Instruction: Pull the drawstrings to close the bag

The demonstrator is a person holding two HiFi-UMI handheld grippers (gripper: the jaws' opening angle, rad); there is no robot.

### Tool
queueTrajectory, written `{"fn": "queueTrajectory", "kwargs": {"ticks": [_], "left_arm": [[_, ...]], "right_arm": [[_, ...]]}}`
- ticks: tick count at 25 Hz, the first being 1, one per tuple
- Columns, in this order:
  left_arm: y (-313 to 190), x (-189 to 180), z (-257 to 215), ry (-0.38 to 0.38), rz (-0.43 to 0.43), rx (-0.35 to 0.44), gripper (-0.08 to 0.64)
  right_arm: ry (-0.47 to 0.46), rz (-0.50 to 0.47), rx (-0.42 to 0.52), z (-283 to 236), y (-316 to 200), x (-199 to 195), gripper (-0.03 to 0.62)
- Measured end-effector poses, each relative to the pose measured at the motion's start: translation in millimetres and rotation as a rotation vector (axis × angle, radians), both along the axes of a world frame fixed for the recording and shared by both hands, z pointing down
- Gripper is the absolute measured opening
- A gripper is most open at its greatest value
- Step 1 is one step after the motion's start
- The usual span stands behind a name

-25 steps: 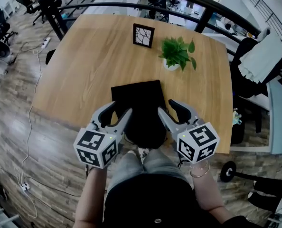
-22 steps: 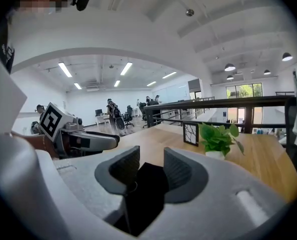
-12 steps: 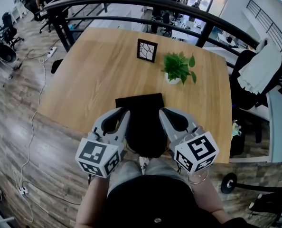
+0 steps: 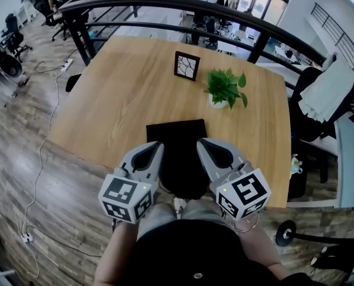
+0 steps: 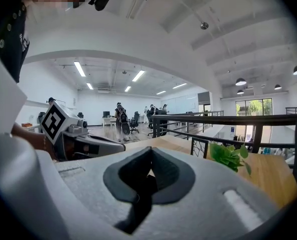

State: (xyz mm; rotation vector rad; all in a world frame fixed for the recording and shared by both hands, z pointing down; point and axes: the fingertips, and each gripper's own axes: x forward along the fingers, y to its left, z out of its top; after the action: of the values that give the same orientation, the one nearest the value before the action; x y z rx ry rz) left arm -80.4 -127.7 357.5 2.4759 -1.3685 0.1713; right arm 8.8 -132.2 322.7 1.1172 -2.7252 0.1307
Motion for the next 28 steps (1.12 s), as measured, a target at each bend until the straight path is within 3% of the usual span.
{"fn": "queueTrajectory", "kwargs": {"ticks": [9, 16, 28], "left_arm": [[4, 7, 2, 0.021, 0.034, -0.011, 0.014], [7, 13, 4, 0.048, 0.055, -0.021, 0.014], [11, 17, 7, 0.062, 0.062, -0.036, 0.012]], "right_arm": [[-0.014, 0.048, 0.029, -5, -1, 9, -0.003], [0.000, -0.017, 0.002, 2, 7, 1, -0.002], [-0.005, -0.038, -0.037, 10, 11, -1, -0.003]]}}
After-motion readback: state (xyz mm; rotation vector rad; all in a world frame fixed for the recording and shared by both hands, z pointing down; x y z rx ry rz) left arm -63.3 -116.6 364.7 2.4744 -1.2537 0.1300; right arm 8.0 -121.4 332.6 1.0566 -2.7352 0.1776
